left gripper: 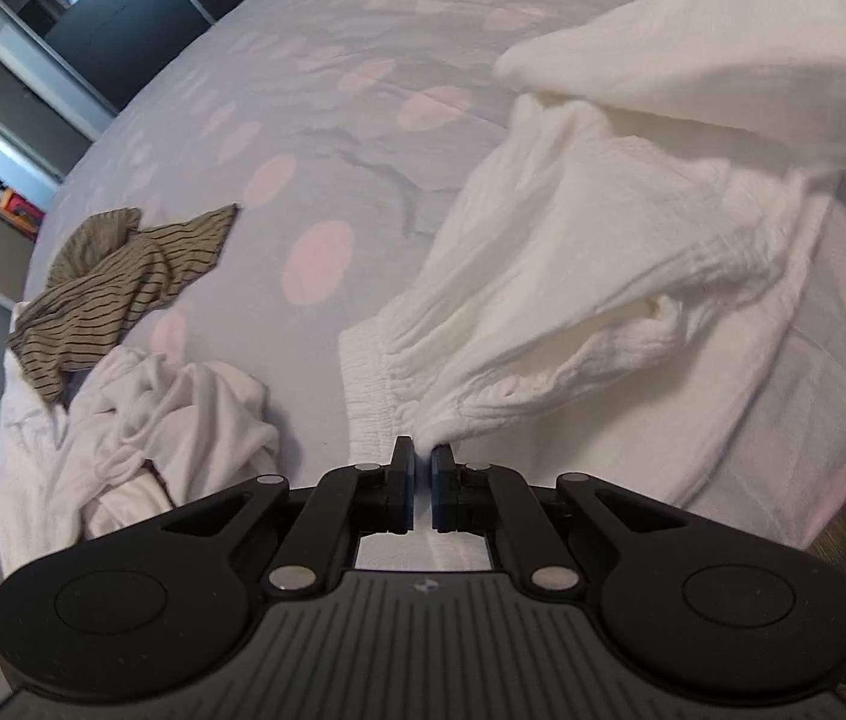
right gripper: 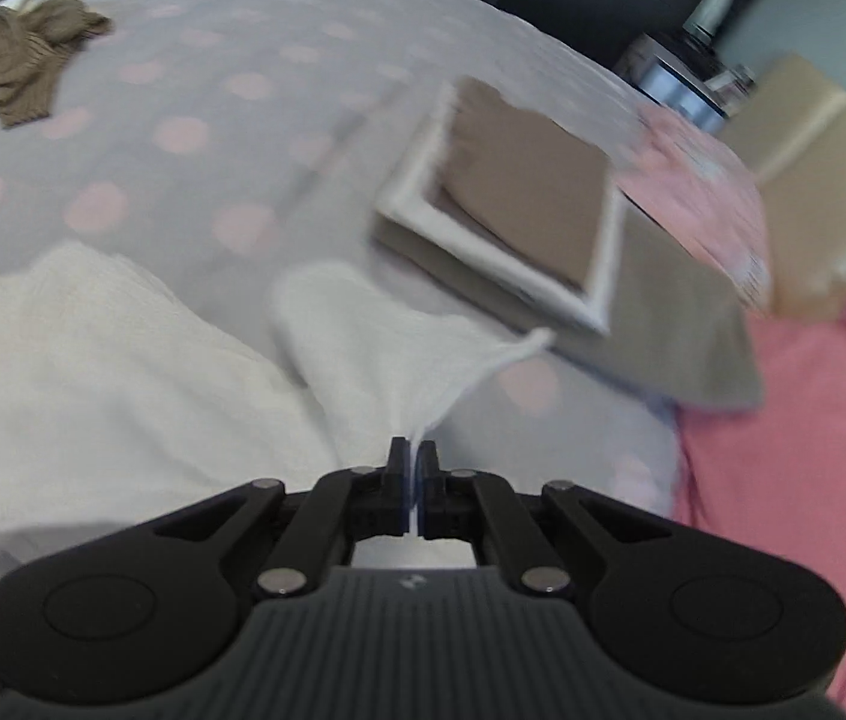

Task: Fold clothes
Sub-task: 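Carry the held blanket with both tools toward the pink pillows, then open both tools and lay the blanket down beside the folded stack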

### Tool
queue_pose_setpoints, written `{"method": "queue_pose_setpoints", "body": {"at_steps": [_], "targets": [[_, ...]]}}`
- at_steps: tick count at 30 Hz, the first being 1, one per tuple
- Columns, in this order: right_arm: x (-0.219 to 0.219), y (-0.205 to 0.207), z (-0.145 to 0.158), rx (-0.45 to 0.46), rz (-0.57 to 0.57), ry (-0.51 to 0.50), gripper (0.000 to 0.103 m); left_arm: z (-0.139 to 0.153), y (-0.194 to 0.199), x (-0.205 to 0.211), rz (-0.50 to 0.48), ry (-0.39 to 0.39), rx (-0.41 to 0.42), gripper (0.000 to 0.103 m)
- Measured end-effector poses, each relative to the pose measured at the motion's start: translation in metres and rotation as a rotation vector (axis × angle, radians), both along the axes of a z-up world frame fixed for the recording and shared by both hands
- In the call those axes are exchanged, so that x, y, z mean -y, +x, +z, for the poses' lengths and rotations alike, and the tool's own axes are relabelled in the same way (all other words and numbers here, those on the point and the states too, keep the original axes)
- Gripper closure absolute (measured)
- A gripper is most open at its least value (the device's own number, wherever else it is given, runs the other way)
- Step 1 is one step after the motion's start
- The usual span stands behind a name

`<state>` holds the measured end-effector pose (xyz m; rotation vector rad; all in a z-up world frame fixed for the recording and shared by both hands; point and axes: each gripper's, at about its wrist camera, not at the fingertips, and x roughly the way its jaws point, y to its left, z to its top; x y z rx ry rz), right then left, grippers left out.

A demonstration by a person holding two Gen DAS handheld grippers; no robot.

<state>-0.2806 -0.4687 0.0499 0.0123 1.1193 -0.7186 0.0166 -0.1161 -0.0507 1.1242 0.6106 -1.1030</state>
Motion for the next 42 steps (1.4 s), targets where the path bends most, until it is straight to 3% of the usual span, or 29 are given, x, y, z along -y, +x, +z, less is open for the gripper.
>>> {"method": "queue_pose_setpoints", "body": {"at_steps": [3,5,12,17,22,27,35,42], "targets": [[0.008,-0.048,-0.003,-0.024,-0.094,-0.034,0.101,0.016,0.009,0.005,0.046,-0.049,-0.004,0.1],[0.015,-0.078,0.002,-0.01,-0.163,-0.063,0.101,0.033,0.02,0.007,0.097,-0.106,-0.051,0.101],[0.024,-0.145,0.039,0.135,-0.305,-0.122,0.101,0.092,0.062,0.008,0.261,-0.297,-0.178,0.101],[0.046,-0.139,0.054,0.211,-0.332,-0.175,0.101,0.127,0.086,0.028,0.328,-0.419,-0.174,0.101],[0.095,-0.095,0.057,0.227,-0.326,-0.207,0.101,0.141,0.117,0.078,0.414,-0.447,-0.128,0.101],[0.156,-0.029,0.042,0.206,-0.308,-0.205,0.101,0.119,0.163,0.129,0.507,-0.387,-0.114,0.101],[0.247,0.07,-0.028,0.166,-0.308,-0.174,0.101,0.055,0.221,0.196,0.59,-0.299,-0.07,0.101],[0.281,0.113,-0.069,0.145,-0.322,-0.153,0.101,0.006,0.245,0.232,0.605,-0.242,-0.077,0.101]]}}
